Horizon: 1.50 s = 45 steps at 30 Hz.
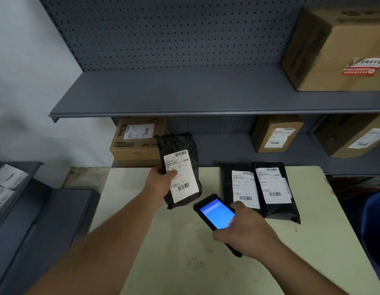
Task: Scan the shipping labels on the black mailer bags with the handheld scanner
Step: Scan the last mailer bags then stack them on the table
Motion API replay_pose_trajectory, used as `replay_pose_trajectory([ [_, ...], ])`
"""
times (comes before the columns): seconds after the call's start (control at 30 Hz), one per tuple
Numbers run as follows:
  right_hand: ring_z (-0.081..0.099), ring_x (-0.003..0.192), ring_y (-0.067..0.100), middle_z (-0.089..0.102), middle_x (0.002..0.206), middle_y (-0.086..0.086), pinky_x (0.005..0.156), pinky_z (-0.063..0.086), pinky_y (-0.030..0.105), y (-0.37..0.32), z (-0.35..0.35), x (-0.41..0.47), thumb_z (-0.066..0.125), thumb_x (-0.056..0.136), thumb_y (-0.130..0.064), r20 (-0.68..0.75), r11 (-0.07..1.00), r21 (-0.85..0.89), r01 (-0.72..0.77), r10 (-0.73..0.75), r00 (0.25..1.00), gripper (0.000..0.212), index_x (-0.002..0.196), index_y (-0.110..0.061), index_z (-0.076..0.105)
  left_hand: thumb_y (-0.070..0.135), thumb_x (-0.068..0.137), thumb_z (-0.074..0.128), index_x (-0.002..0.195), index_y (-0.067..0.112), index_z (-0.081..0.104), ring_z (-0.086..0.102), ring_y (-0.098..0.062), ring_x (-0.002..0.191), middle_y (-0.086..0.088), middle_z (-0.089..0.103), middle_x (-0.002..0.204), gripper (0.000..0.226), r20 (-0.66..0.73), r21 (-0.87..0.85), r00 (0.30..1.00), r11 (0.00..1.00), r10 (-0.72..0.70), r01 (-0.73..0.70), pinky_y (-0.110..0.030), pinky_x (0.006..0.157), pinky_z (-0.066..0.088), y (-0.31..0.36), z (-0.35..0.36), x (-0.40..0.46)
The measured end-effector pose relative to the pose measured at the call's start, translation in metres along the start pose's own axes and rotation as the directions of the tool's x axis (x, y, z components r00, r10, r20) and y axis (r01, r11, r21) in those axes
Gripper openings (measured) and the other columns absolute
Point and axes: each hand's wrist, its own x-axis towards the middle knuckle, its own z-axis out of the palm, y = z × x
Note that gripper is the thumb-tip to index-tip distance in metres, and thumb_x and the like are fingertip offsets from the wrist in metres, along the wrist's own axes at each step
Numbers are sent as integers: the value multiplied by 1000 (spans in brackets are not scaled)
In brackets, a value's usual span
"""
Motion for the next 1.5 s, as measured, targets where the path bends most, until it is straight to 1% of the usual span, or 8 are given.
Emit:
replay_pose_trajectory([
  [0.13,67,87,15,61,99,-6,71,59,35,14,-10,1,81,69,-44,-12,999,-7,-33,33,999,54,111,-25,52,22,95,74,127,13,65,67,-14,85,-2,73,113,35,41,24,999,1000,-21,20,-27,63,48,1,25,-3],
  [0.3,69,89,15,64,102,-5,77,60,37,34,-26,2,80,68,-44,-21,997,17,-79,79,997,52,107,-22,55,23,91,77,123,11,70,76,-26,97,-8,79,114,35,91,23,995,999,-44,42,-38,80,59,-2,65,-6],
  [0.43,71,86,15,67,102,-5,70,57,34,53,-40,4,78,67,-45,-18,992,49,-120,121,992,52,108,-23,54,23,90,77,115,12,72,76,-25,92,-8,80,107,27,148,34,988,999,-46,41,-31,70,56,-2,100,-13],
  [0.63,72,85,16,69,98,-5,76,62,38,83,-60,7,80,69,-42,-31,984,90,-151,154,988,58,118,-23,53,23,90,77,110,12,72,79,-28,91,-8,81,102,23,227,31,968,994,-109,105,-39,82,62,-8,152,-22],
  [0.83,73,82,16,68,92,-5,76,63,39,109,-79,14,80,69,-40,-35,977,105,-185,190,981,51,111,-23,55,28,86,79,110,13,74,80,-29,90,-7,83,100,28,274,78,949,988,-153,136,-49,92,63,-11,195,-23],
  [1.17,74,85,18,67,97,-4,75,64,39,141,-101,25,80,70,-40,-47,966,144,-215,224,974,56,116,-21,55,27,94,73,114,17,73,78,-31,95,-9,82,106,23,331,74,915,973,-231,219,-35,73,59,-13,249,-29],
  [1.37,77,86,25,69,94,-1,62,51,31,155,-107,29,80,70,-39,-36,950,190,-249,260,965,49,108,-21,54,29,94,72,120,14,74,77,-32,97,-11,80,110,30,322,88,918,973,-231,214,-46,94,60,-14,263,-22],
  [1.5,78,85,25,69,94,-2,62,54,31,158,-109,29,80,72,-37,-26,947,195,-255,265,964,52,114,-20,55,32,95,70,116,17,72,74,-32,98,-9,78,108,25,296,67,920,966,-257,249,-40,88,57,-14,264,-18],
])
